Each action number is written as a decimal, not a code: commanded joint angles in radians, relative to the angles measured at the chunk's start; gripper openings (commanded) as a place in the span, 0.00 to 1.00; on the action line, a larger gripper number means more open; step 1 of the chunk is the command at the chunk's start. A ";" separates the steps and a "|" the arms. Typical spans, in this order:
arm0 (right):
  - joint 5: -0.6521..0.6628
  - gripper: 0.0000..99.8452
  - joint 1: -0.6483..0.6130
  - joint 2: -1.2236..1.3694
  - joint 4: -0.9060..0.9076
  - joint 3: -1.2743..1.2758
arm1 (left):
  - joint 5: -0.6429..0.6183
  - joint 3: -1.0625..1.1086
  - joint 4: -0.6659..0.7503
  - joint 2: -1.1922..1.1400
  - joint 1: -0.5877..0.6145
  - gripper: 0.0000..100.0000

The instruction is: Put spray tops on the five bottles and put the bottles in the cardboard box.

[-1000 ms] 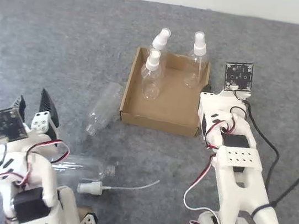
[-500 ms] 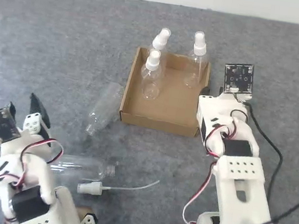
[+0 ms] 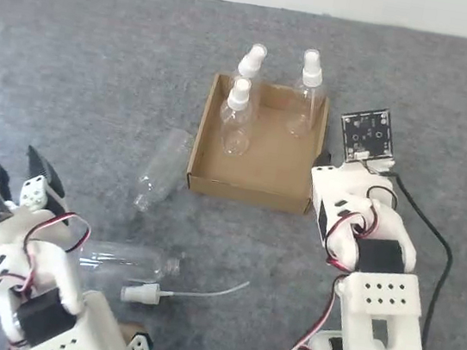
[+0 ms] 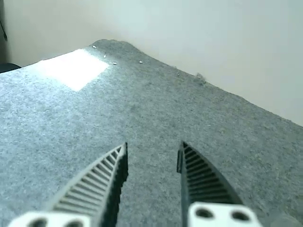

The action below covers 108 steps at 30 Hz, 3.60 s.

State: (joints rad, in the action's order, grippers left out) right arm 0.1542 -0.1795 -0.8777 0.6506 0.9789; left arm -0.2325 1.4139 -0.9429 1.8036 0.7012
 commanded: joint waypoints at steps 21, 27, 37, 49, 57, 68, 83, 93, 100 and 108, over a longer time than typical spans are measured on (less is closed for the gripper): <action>0.100 0.10 -0.440 -0.343 0.366 -0.011 | -0.014 0.033 0.115 0.018 0.083 0.16; 0.095 0.12 -0.599 -0.341 0.357 -0.012 | -0.014 0.033 0.115 0.018 0.083 0.16; -0.052 0.17 -0.753 -0.025 0.348 -0.276 | -0.014 0.044 0.118 0.018 0.081 0.16; -0.327 0.17 -0.802 0.527 0.156 -0.611 | -0.014 0.044 0.115 0.018 0.084 0.16; -0.348 0.17 -0.800 0.866 0.160 -0.902 | -0.014 0.044 0.115 0.018 0.084 0.16; -0.713 0.17 -0.779 1.072 0.162 -1.086 | -0.014 0.044 0.115 0.018 0.084 0.16; -0.809 0.18 -0.730 1.125 0.191 -1.128 | -0.014 0.044 0.115 0.018 0.081 0.16; -0.865 0.27 -0.731 1.316 0.360 -1.338 | -0.014 0.044 0.115 0.018 0.081 0.16; -0.865 0.27 -0.731 1.431 0.366 -1.412 | -0.014 0.044 0.115 0.018 0.080 0.16; -0.862 0.27 -0.731 1.512 0.363 -1.452 | -0.014 0.044 0.115 0.018 0.080 0.16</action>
State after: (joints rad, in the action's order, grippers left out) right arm -0.7004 -0.9268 0.6506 1.0019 -0.4066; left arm -0.2355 1.4615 -0.8585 1.8036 0.7795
